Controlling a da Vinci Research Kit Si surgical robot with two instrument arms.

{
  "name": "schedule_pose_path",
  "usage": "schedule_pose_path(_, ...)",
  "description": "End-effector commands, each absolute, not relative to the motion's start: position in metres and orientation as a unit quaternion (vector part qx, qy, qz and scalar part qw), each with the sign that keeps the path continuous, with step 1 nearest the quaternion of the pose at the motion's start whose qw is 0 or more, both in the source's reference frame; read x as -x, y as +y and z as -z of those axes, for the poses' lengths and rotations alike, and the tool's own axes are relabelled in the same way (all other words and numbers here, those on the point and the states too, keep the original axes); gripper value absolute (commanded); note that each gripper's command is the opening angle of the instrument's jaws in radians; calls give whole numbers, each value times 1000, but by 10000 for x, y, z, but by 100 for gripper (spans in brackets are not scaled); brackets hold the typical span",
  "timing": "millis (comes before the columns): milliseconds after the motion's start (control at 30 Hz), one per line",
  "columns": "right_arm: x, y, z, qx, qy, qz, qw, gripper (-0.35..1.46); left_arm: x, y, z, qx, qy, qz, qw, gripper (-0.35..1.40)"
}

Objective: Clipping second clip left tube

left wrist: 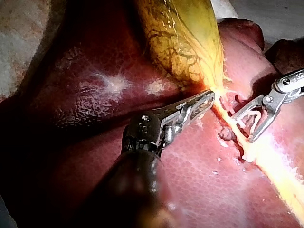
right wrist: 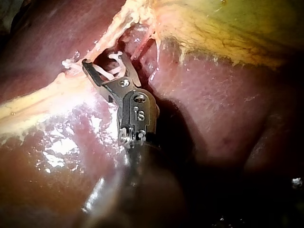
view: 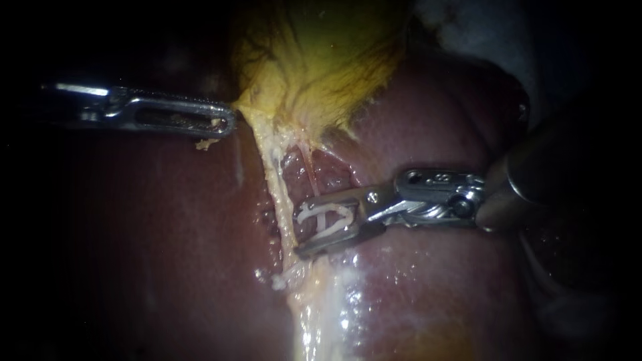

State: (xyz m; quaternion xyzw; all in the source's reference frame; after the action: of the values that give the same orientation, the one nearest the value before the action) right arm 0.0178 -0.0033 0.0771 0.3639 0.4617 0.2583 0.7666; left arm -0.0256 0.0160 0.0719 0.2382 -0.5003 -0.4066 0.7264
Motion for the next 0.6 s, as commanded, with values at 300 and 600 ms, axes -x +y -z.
schedule_pose_path(300, -210, -41, -764, -419, 511, -255, 706, 51, 257, 160, -719, -238, -500, 407, 726, -35)
schedule_pose_path(600, -222, -62, -742, -465, 543, -211, 666, 51, 257, 160, -718, -238, -500, 407, 726, -35)
